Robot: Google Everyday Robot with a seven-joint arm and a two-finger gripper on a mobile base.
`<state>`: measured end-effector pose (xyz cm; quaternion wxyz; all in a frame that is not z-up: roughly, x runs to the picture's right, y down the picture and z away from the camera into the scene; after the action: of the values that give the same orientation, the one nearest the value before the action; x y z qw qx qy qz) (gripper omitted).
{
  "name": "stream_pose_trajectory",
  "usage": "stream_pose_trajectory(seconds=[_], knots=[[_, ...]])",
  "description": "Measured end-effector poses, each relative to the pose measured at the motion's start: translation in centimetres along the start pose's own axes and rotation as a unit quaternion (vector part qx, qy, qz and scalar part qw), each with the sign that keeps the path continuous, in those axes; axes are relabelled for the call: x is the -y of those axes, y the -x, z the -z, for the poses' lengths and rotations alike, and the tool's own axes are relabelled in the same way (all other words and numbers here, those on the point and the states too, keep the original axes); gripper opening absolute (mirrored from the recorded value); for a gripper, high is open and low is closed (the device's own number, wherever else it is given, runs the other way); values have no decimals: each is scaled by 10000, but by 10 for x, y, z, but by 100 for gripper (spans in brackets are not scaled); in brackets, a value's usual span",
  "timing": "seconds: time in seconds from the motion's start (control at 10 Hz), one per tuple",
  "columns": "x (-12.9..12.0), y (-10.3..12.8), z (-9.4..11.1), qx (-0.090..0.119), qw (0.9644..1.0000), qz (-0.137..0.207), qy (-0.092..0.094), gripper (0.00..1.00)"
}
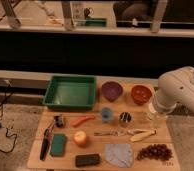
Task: Place apple in red bowl
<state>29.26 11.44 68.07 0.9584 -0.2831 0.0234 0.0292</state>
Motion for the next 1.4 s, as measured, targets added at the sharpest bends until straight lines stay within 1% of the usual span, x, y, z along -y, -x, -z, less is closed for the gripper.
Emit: stream_pose_trajectory(seconds=[0.7,0.8,0.9,1.0,1.2,1.4], knots=[[0,0,0,5,10000,-2,4,80],[-1,3,-3,113,9999,-68,70,80],[-7,6,-10,307,9992,-173,180,80],[-12,10,-12,423,9986,-218,244,80],[-21,28,-18,545,9979,-162,303,80],[-33,56,-24,670,9970,15,394,80]])
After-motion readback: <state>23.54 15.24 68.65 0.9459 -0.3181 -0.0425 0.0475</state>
